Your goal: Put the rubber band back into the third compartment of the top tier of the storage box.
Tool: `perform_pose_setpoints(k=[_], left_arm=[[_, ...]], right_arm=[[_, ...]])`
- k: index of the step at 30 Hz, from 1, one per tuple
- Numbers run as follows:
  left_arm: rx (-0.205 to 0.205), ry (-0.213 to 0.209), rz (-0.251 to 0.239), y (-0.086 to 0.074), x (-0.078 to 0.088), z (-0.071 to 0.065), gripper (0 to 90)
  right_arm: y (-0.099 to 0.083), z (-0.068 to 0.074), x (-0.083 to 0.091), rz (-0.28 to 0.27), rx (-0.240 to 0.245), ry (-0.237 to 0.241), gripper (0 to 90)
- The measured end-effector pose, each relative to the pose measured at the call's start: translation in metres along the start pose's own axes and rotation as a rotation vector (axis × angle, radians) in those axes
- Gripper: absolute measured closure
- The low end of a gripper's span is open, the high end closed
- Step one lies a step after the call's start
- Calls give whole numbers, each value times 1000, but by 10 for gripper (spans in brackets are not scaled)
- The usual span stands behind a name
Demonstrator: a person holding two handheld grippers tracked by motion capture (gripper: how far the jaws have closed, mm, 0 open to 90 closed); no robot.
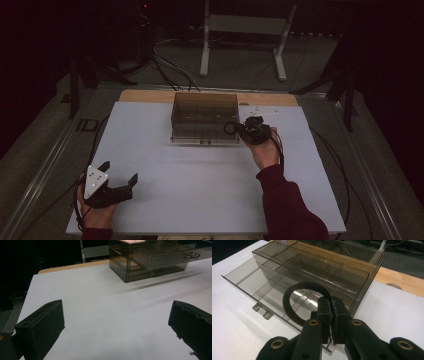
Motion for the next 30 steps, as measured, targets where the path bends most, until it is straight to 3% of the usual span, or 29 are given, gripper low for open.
perform_pose_setpoints(k=[30], left_arm=[[-1,-1,1,0,0,0,11]], right_arm=[[-10,5,-23,115,31,24,870]])
Point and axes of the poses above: each handheld gripper's, and its own axes: x roughly backward along the jaws, y roughly out of its top, z roughly to its left, the point moved 8 cm from there along -x, roughly forward along the jaws, and after that the axes turned 12 degrees about x, right-handed, at the moved point
